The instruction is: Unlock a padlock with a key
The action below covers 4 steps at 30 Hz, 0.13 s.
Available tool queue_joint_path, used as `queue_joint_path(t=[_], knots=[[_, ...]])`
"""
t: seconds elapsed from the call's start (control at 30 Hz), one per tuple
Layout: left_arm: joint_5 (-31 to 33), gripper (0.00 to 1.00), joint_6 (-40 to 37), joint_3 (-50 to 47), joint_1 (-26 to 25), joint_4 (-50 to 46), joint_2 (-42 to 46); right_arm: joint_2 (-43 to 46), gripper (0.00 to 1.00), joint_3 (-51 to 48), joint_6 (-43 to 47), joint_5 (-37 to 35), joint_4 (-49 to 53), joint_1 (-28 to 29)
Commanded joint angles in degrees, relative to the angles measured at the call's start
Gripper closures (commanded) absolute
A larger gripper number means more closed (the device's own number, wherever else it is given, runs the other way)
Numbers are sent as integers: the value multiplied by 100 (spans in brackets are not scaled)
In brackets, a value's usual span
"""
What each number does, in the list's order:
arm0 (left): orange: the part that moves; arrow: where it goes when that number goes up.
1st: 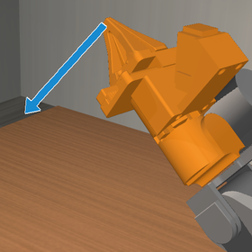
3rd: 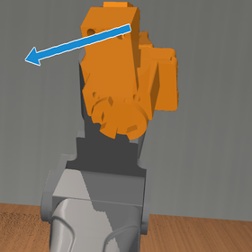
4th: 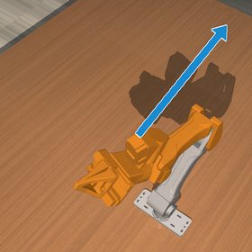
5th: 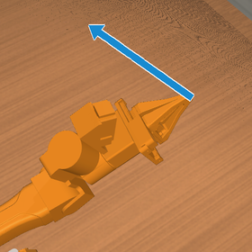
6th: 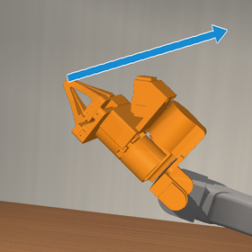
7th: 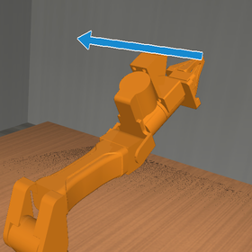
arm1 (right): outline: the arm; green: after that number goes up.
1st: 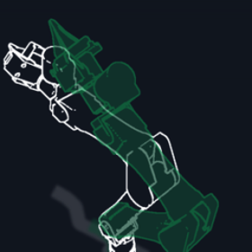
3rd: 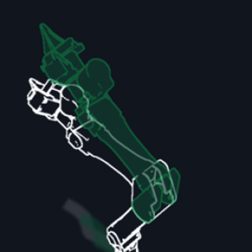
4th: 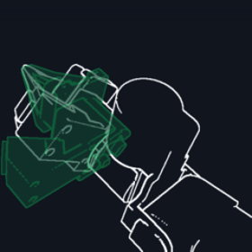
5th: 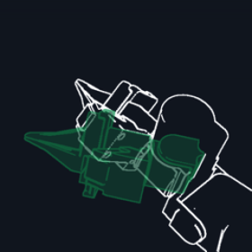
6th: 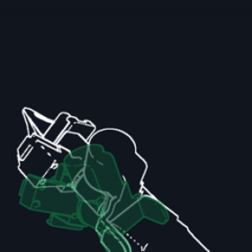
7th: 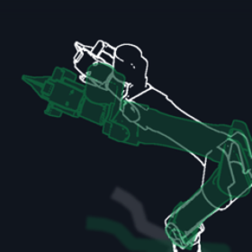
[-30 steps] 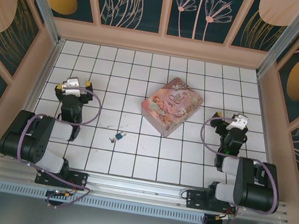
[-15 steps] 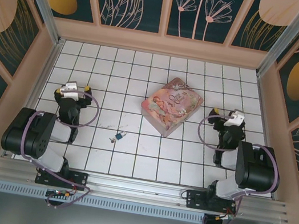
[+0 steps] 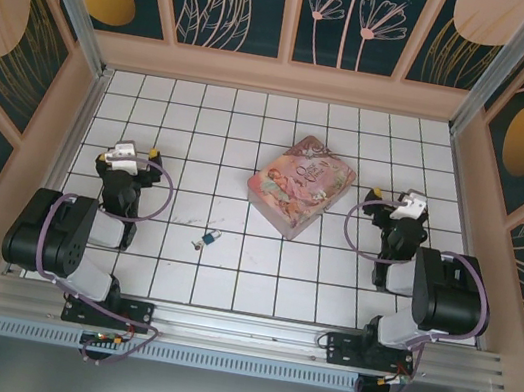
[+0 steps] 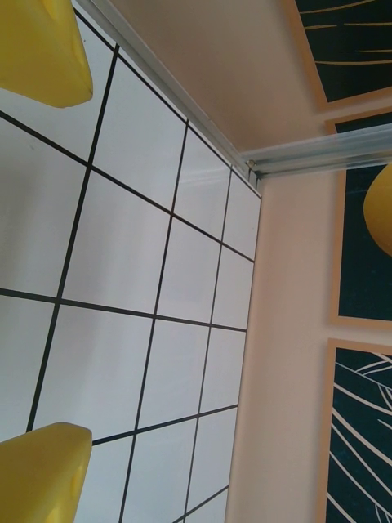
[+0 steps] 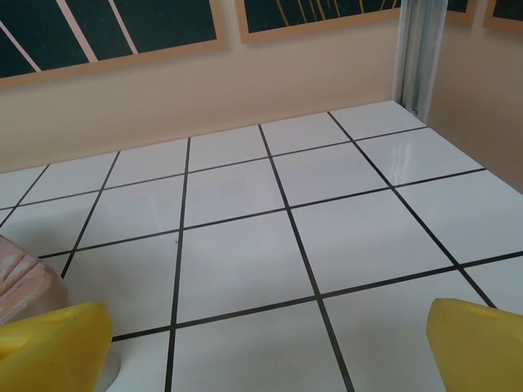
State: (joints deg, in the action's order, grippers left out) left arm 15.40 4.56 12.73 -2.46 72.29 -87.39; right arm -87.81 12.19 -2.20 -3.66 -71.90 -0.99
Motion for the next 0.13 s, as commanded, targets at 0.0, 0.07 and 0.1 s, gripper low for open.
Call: queue_joint_path(t=[0.0, 0.07, 0.1], knots=[[-50, 1, 67, -7, 46, 253, 23, -49, 1, 119, 32, 201, 30, -94], [-47, 1, 65, -2, 48, 242, 29, -45, 1, 105, 72, 236, 11, -77], [-39, 1, 61, 6, 44, 242, 19, -48, 1, 137, 123, 252, 75, -66]])
